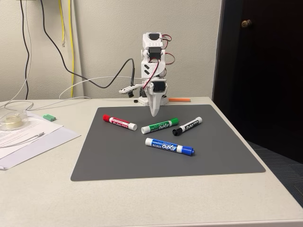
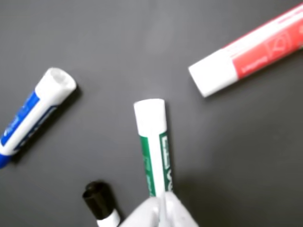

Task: Pick up the green marker.

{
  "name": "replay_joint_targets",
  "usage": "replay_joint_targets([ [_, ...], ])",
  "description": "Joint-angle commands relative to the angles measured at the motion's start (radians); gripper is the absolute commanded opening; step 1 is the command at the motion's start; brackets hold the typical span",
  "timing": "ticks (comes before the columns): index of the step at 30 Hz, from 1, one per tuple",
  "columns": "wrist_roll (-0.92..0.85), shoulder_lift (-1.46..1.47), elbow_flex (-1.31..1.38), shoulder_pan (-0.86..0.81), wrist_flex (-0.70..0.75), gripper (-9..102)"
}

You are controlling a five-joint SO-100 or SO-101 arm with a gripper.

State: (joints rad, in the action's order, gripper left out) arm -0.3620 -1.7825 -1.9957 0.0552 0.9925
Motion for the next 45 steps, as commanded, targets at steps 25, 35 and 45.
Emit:
replay_joint_targets([
  [25, -0.034, 0.166, -0.011, 0.086, -0.071, 20],
  [35, -0.067, 0.209, -0.020, 0.115, -0.092, 12],
  [45, -0.063, 0.192, -0.020, 0.123, -0.095, 2],
])
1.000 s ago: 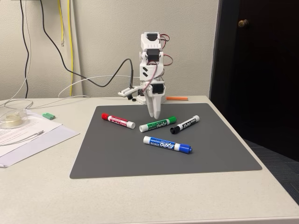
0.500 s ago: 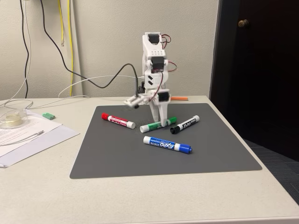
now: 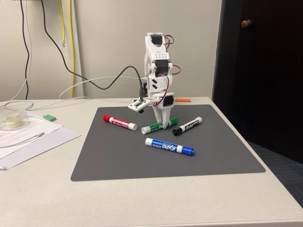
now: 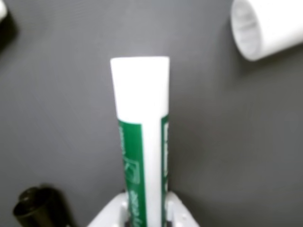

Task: Pick up the green marker.

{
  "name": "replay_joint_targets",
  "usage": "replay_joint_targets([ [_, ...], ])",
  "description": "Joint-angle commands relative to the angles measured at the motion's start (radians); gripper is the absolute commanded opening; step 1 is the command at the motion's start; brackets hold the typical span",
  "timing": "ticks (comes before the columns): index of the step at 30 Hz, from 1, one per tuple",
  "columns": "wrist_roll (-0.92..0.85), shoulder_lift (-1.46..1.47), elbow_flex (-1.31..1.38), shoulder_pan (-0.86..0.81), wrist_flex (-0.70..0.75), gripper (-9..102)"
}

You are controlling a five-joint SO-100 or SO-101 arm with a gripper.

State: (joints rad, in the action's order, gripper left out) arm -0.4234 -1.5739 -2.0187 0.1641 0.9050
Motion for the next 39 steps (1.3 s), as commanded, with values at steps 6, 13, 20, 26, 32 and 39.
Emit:
replay_joint_targets([
  [6, 0.054, -0.121, 0.011, 0.014, 0.015, 2],
  [13, 0.169, -0.311, 0.032, 0.017, 0.012, 2],
  [20, 0.356, -0.575, 0.055, -0.064, -0.087, 2],
  [26, 0.466, -0.710, 0.003, -0.144, -0.195, 2],
  [32, 0.485, -0.785, -0.037, -0.158, -0.282, 2],
  [39, 0.500, -0.821, -0.063, -0.150, -0.337, 2],
])
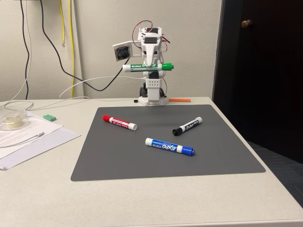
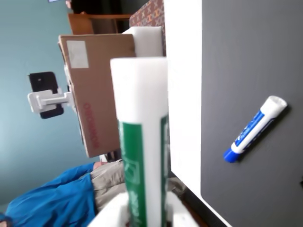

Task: Pick up the green marker.

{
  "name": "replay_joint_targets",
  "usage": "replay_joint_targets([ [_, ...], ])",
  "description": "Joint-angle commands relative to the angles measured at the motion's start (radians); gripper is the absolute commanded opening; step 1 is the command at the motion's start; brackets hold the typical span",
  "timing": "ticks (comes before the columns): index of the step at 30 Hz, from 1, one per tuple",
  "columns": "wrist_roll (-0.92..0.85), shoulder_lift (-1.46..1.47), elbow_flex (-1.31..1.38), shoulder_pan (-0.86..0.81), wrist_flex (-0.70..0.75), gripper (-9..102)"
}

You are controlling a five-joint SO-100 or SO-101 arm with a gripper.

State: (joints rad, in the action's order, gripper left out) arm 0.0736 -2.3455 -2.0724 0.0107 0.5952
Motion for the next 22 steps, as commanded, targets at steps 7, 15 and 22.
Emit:
replay_joint_targets([
  [7, -0.012, -0.253, -0.256, -0.006, -0.193, 2],
  [15, -0.008, -0.249, -0.256, 0.008, -0.196, 2],
  [22, -0.008, -0.242, -0.256, 0.017, -0.204, 2],
])
